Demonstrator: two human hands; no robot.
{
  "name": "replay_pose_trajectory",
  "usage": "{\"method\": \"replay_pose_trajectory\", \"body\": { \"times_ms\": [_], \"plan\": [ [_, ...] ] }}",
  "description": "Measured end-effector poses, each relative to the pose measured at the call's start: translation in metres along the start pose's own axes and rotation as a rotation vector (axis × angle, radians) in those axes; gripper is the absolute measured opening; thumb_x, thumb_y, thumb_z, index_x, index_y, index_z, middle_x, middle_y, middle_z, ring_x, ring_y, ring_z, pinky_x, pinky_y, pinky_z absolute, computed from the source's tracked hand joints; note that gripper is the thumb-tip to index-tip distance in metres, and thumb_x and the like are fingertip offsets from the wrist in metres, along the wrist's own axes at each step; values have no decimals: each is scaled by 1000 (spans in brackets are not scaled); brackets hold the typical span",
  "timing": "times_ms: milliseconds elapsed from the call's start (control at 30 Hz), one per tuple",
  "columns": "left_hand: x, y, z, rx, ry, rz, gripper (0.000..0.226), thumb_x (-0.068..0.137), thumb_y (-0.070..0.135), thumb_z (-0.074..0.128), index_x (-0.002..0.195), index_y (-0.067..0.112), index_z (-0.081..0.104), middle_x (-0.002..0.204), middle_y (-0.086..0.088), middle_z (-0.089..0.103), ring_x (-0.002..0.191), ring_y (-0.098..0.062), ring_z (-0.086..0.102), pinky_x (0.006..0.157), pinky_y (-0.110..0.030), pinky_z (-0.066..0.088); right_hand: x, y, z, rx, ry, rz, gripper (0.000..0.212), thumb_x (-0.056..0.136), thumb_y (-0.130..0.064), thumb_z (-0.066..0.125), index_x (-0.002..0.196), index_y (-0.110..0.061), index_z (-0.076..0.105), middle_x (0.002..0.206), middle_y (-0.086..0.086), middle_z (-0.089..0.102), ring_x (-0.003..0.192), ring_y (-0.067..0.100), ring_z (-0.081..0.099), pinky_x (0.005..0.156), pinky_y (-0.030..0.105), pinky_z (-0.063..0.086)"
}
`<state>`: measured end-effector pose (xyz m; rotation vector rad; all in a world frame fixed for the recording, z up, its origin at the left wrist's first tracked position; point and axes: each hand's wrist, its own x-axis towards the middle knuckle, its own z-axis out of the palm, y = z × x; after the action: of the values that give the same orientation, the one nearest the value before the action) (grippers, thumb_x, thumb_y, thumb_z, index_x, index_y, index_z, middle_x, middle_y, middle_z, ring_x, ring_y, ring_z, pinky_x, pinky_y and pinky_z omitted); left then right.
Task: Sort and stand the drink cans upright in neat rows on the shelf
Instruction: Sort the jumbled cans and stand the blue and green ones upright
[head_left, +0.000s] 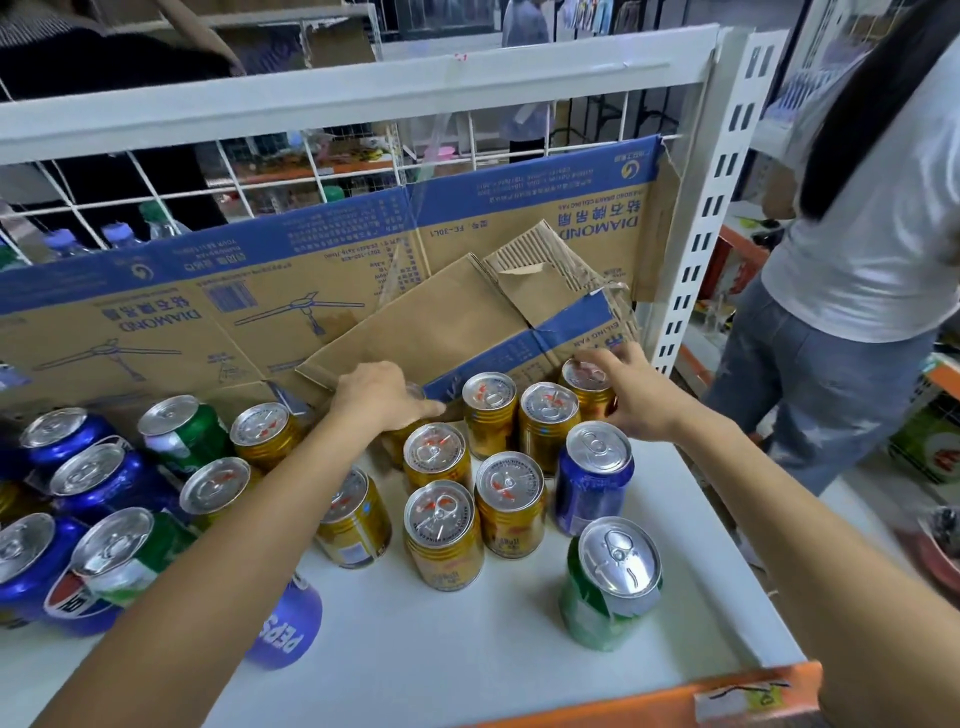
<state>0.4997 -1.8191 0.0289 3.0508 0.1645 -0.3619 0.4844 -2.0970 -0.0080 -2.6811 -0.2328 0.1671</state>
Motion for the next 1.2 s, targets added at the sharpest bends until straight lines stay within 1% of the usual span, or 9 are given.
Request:
{"method": "replay_pose_trajectory", "body": {
  "times_ms": [167,300,400,500,600,700,933,1100,1200],
  "plan": [
    [-9,12,8,-311,-19,10,64,89,60,50,114,2,60,118,-17,61,105,-32,58,77,-32,45,-6,2,4,49,34,18,92,69,-38,81,143,-21,29,146,10,25,132,30,34,108,39,33],
    [-30,9,-3,-110,-54,146,63,82,72,45,85,10,57,104,-13,66,90,-27,60,66,-31,42,-15,-6,-15,-7,128,-45,66,81,-32,72,139,-19,40,139,10,42,122,27,48,97,33,41],
    [-65,3,-12,39,-131,355,84,66,87,46,117,22,51,124,-1,59,103,-22,57,78,-33,47,-31,-36,-32,-27,282,-130,51,86,-34,65,133,-18,49,129,8,52,110,25,56,87,31,43],
    [-102,-2,-8,164,-279,555,88,66,71,67,136,35,30,149,4,33,123,-19,44,94,-30,41,-47,-79,-32,-120,72,-323,63,79,-45,69,133,-23,46,126,6,54,112,23,53,93,34,44],
    [-113,-2,15,191,-236,495,106,66,52,79,146,37,11,154,-1,11,130,-28,40,100,-36,43,-52,-111,-11,-396,-240,-368,72,70,-48,74,131,-25,44,119,4,56,110,25,53,88,36,47],
    [-110,-4,29,107,-164,443,88,66,43,81,137,32,30,148,0,13,119,-30,48,91,-39,50,-52,-125,7,-628,-356,-308,77,71,-48,74,134,-20,40,120,6,57,110,26,55,77,34,45],
    [-110,0,30,-9,-98,452,69,68,38,81,124,30,41,146,5,13,108,-27,50,83,-35,49,-41,-125,9,-742,-180,-289,54,80,-31,67,126,-15,42,120,9,56,113,28,52,80,37,42],
    [-111,10,37,-36,-37,378,75,70,39,81,129,25,36,148,0,10,114,-38,49,87,-40,45,-41,-119,21,-585,-140,-224,56,81,-18,63,128,-12,35,123,15,44,117,32,40,88,39,44],
    [-114,15,42,-103,21,347,81,68,40,82,131,24,32,145,-4,16,112,-41,50,90,-43,46,-45,-111,18,-563,34,-233,63,77,-24,69,129,-12,35,127,15,32,116,33,38,83,37,44]
  ]
}}
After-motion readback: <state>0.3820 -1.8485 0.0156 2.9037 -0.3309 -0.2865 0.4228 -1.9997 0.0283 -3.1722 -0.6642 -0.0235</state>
